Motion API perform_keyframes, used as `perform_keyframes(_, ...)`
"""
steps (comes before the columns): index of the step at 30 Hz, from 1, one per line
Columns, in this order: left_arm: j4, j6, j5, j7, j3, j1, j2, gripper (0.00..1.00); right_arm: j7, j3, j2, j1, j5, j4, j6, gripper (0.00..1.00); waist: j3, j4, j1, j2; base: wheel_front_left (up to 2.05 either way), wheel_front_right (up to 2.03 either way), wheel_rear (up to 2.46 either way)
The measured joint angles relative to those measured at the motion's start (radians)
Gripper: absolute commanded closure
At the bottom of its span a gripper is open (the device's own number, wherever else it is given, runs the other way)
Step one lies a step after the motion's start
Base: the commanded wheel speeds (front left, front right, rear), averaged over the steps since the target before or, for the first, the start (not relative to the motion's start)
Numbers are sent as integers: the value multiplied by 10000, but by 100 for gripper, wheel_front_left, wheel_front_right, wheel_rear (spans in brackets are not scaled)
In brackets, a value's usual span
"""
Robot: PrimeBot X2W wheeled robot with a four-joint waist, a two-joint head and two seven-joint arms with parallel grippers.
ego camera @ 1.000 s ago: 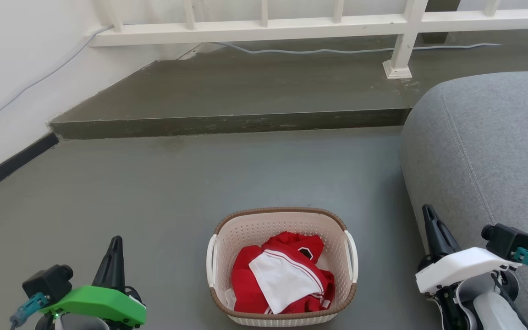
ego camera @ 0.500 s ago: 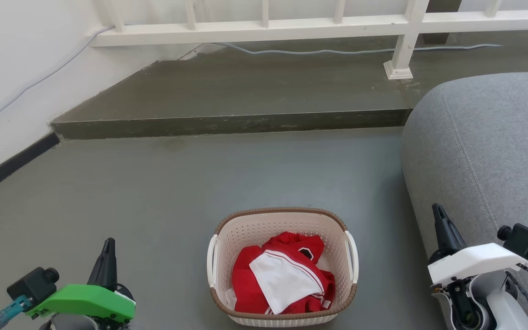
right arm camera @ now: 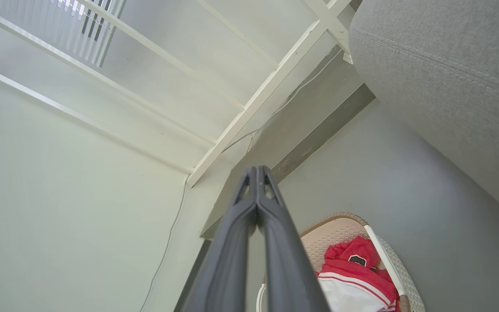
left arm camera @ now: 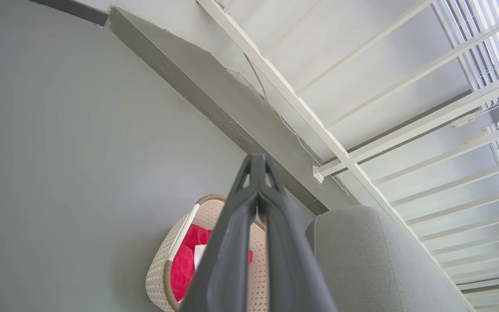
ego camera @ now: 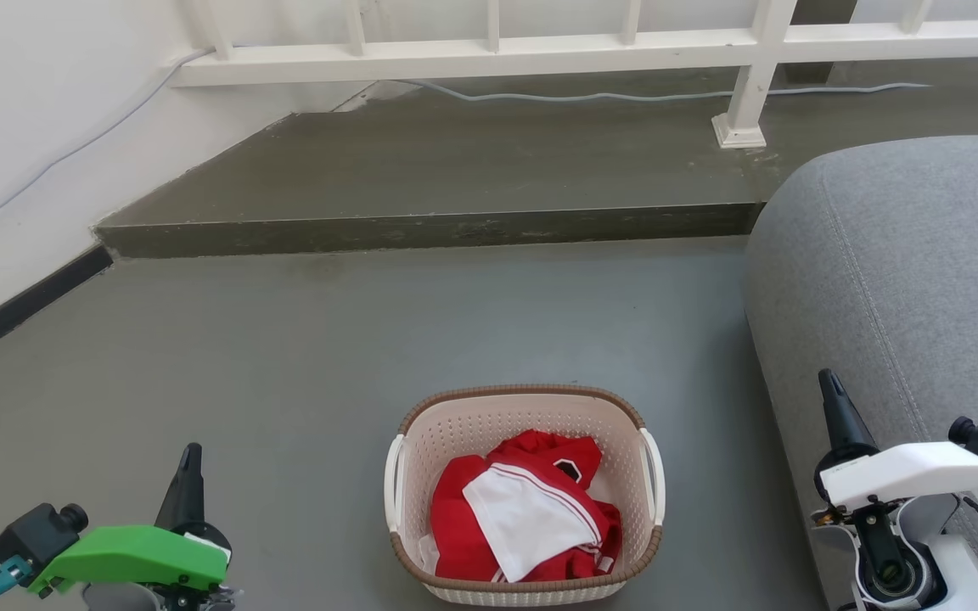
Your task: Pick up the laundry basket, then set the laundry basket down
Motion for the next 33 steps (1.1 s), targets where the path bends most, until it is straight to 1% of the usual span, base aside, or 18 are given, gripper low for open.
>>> perform_keyframes(17,-75,-56,-1975,619,360,-117,-19,100,616,-573,44,-41,2148,-42,148,100,-15,26,0,0,0,0,0)
perform_keyframes(20,-79,-56,-2313,713,454,-173,-25,100,715,-681,59,-64,2514,-52,219,100,-18,30,0,0,0,0,0)
perform_keyframes(30,-163,-88,-3455,1058,625,-213,-40,100,1024,-1012,105,-194,3770,-73,240,100,-27,46,0,0,0,0,0)
perform_keyframes(33,-174,-88,-3837,1149,688,-217,-44,100,1143,-1097,142,-201,4176,-84,311,100,-29,50,0,0,0,0,0)
